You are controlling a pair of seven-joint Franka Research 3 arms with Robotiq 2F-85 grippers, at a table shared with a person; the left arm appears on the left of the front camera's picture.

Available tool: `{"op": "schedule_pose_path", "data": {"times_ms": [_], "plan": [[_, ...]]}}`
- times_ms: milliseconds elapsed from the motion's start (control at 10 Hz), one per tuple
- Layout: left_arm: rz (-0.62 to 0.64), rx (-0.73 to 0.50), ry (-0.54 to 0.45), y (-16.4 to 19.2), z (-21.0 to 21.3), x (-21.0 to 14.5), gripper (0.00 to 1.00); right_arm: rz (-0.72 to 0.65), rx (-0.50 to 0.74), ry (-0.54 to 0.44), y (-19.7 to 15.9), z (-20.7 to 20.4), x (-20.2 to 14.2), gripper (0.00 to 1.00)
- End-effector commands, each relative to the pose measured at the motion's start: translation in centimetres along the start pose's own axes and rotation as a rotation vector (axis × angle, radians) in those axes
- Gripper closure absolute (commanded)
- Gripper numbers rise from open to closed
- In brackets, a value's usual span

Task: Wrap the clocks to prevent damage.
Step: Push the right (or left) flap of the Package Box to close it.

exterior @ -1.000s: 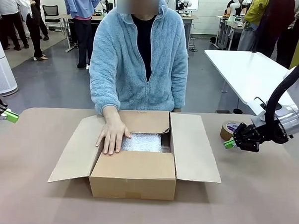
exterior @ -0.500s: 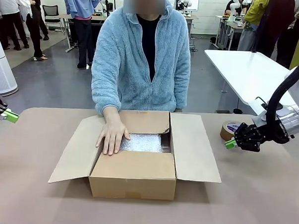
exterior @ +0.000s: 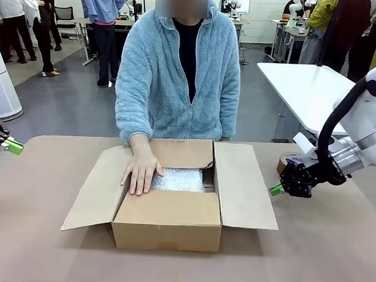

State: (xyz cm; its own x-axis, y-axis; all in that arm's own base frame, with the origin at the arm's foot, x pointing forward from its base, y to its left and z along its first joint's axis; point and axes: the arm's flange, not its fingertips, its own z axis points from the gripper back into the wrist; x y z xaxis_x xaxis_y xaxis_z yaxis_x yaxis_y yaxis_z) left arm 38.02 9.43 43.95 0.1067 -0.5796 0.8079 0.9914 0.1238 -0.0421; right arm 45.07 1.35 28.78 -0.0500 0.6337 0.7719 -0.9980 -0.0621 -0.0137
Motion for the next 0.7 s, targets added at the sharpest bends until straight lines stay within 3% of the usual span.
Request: {"op": "schedule_pose_path", "data": {"times_ms": [0, 200, 600], "plan": [[-0.009, 0.003, -0.023, 0.1, 0.0, 0.0, 1.0, 0.021, -0.005, -0.001, -0.6, -2.2, 0.3, 0.99], [-0.009, 0.003, -0.023, 0.1, 0.0, 0.0, 1.0, 0.04, 0.005, -0.041, -0.3, -3.2, 1.2, 0.99], [-0.009, 0.003, -0.023, 0.1, 0.0, 0.0, 1.0, 0.113, -0.043, -0.214, 1.4, -1.8, 2.6, 0.99]]}}
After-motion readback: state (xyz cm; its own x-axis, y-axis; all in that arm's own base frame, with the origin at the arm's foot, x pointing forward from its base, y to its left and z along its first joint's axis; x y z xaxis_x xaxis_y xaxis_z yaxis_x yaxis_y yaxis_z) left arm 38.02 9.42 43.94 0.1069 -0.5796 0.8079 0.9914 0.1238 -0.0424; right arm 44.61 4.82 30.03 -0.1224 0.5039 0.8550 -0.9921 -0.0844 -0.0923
